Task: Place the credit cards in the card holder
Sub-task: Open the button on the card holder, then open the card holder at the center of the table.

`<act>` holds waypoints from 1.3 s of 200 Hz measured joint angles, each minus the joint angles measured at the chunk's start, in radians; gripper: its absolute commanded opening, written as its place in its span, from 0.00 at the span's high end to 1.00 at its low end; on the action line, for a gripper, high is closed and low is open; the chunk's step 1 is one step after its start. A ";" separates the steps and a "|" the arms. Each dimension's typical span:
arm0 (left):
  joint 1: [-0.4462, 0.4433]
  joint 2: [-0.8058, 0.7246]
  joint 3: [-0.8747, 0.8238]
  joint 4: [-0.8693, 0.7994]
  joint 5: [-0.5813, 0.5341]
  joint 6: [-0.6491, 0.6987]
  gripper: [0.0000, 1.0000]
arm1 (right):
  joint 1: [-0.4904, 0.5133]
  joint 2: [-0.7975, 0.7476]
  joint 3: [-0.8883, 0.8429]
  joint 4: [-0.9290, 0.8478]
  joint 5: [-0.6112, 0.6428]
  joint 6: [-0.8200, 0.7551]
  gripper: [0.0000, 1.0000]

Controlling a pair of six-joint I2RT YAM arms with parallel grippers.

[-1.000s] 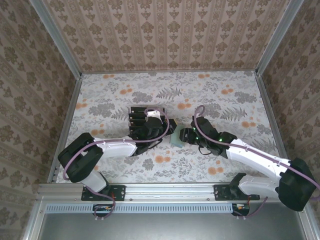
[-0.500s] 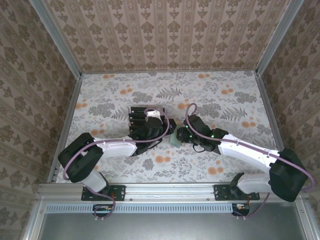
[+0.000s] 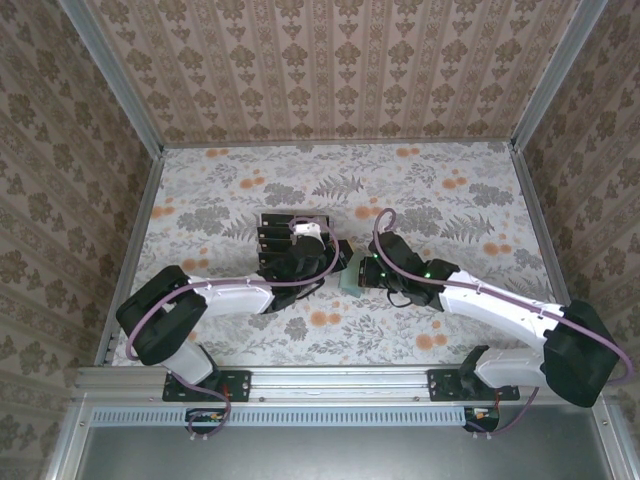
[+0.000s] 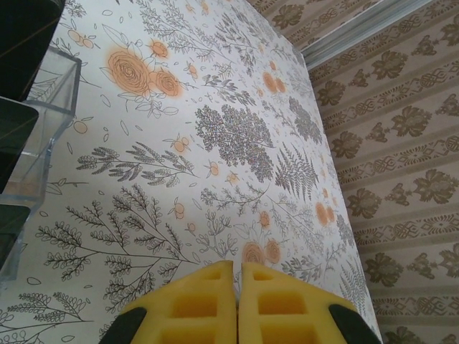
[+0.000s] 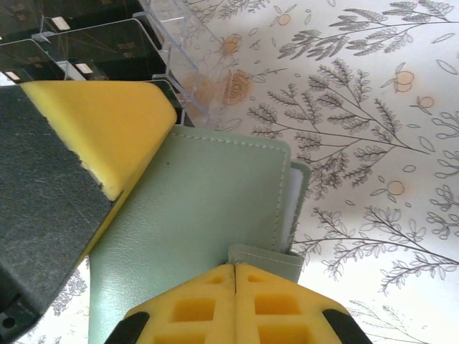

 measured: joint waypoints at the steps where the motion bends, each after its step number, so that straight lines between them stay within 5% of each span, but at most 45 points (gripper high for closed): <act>1: 0.000 0.000 -0.001 0.000 0.000 0.000 1.00 | -0.001 -0.002 -0.002 -0.003 0.002 0.000 1.00; 58: 0.002 0.000 -0.006 0.000 -0.004 0.007 0.99 | -0.036 -0.038 -0.035 -0.078 0.035 0.000 1.00; 92: 0.002 0.001 -0.006 0.006 0.000 0.021 0.53 | -0.045 -0.080 -0.043 -0.077 0.031 -0.008 1.00; 118: 0.002 0.014 -0.008 0.014 0.009 0.040 0.39 | -0.063 -0.105 -0.060 -0.074 0.022 -0.015 1.00; 260: 0.002 0.015 -0.006 -0.232 0.050 0.190 0.29 | -0.083 -0.203 -0.081 -0.075 -0.069 -0.042 1.00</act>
